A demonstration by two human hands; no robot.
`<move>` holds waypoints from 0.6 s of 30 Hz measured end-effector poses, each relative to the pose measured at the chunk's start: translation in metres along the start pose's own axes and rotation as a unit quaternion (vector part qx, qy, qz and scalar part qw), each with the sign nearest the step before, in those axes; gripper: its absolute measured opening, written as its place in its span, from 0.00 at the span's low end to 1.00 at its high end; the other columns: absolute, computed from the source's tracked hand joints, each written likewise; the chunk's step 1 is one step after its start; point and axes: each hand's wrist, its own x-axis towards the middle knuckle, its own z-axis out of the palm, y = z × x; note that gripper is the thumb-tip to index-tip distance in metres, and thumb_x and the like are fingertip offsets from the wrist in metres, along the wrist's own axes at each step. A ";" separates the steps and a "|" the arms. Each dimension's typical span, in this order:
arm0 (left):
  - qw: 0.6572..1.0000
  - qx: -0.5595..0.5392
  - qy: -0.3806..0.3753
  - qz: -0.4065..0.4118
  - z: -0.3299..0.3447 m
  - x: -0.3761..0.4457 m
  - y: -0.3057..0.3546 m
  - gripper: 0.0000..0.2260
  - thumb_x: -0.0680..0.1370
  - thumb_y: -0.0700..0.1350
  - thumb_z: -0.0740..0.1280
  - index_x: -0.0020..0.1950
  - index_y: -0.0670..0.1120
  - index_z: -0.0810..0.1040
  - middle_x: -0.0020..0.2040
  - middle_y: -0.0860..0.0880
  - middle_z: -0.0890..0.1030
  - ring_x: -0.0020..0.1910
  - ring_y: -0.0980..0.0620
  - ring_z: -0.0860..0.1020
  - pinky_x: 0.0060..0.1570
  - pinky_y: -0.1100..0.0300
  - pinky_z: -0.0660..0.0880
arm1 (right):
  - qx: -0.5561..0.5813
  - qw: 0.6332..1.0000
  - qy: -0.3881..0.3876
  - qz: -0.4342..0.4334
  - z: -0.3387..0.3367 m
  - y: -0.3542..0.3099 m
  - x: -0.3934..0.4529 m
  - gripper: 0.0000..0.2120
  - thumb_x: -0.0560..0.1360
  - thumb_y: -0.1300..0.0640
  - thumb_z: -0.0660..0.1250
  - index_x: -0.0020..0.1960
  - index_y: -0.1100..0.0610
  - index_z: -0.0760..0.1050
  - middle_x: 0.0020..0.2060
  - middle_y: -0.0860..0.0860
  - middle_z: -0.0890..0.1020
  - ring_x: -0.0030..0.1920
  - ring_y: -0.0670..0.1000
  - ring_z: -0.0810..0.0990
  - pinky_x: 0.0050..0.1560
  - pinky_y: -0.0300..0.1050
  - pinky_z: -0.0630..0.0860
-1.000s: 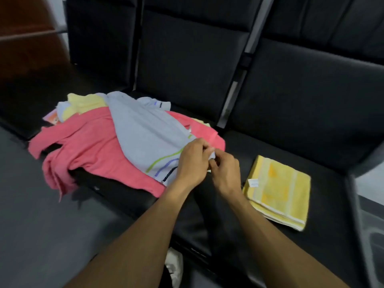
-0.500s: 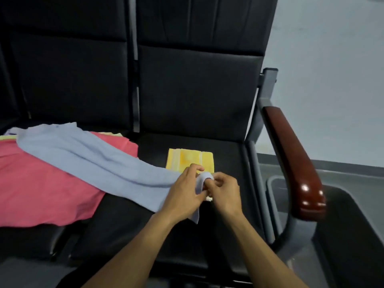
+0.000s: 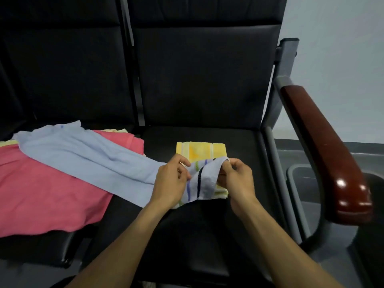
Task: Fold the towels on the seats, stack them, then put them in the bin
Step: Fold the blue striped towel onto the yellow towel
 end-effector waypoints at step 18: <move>0.990 0.136 -0.036 0.030 -0.004 -0.006 0.009 0.12 0.79 0.41 0.66 0.54 0.56 0.69 0.45 0.51 0.80 0.42 0.49 0.79 0.40 0.50 0.77 | -0.145 0.969 -0.071 -0.185 0.004 -0.004 -0.010 0.05 0.77 0.63 0.70 0.43 0.56 0.83 0.32 0.50 0.85 0.35 0.46 0.85 0.40 0.39 0.80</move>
